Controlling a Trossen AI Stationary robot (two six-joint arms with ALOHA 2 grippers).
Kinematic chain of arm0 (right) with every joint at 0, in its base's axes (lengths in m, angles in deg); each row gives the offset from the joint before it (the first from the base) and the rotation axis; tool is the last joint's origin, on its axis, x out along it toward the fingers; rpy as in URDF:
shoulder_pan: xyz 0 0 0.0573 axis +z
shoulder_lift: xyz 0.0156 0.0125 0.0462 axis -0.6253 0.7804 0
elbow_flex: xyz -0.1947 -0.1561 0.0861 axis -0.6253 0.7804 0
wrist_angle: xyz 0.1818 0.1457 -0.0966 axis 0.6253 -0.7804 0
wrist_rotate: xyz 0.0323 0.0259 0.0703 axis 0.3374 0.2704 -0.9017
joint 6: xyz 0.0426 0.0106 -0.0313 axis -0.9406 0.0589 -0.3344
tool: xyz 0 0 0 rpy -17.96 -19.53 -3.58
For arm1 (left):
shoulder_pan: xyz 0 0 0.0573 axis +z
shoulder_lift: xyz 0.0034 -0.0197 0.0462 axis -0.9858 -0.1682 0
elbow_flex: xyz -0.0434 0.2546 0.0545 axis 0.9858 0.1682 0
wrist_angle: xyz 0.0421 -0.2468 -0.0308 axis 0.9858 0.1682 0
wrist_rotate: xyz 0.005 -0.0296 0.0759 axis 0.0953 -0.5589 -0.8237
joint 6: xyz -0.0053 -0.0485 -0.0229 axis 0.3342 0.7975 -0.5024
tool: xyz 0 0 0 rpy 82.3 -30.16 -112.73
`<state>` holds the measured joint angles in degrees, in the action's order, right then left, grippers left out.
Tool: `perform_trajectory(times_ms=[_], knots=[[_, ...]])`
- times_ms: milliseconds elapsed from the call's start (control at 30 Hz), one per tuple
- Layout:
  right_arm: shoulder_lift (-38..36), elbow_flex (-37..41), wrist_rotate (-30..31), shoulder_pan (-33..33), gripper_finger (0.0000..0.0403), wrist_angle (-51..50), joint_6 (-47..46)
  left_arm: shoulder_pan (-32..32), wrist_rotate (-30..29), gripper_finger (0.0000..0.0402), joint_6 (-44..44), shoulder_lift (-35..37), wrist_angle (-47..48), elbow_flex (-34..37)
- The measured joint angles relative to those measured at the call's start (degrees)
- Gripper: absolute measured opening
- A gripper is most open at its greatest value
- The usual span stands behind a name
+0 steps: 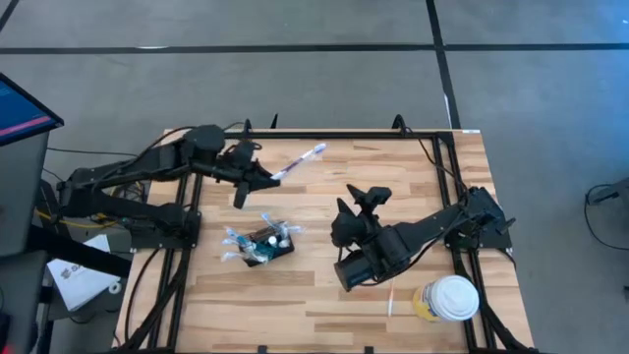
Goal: Pick & Place toothbrushing station
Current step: Put the purple toothbrush into the top right section of the mesh organizer
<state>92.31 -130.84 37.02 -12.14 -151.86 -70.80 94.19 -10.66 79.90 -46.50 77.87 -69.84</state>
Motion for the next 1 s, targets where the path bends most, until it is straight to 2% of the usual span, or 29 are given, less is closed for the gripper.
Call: perform_trajectory(times_ms=[300,400,467,533,667,767,1000], knots=[[-0.5,11.7,0.2,-2.9,0.0186,1.4,-11.8,-0.1,-4.3,0.0013,-0.5,5.4,2.5,0.7],[-0.8,14.6,0.2,-4.6,0.0169,8.4,-10.1,-0.1,-5.1,0.0013,-0.5,6.8,2.8,2.9],[-0.7,16.2,-1.8,-5.6,0.0154,14.4,-5.1,-0.1,-5.6,0.0013,-0.3,7.9,3.3,4.7],[-0.8,18.0,-5.7,-6.6,0.0137,24.8,3.2,-0.1,-6.5,0.0013,0.0,9.2,2.7,6.6],[-0.6,23.6,-20.7,-8.6,0.0107,52.4,26.9,-0.1,-6.7,0.0014,0.1,11.1,2.6,9.3],[-0.6,26.2,-31.4,-9.8,0.0094,70.3,39.6,-0.1,-6.9,0.0014,0.1,12.6,1.8,10.7],[-0.6,26.8,-40.8,-13.9,0.0093,89.9,48.2,-0.1,-7.1,0.0014,0.0,17.7,0.7,13.2]])
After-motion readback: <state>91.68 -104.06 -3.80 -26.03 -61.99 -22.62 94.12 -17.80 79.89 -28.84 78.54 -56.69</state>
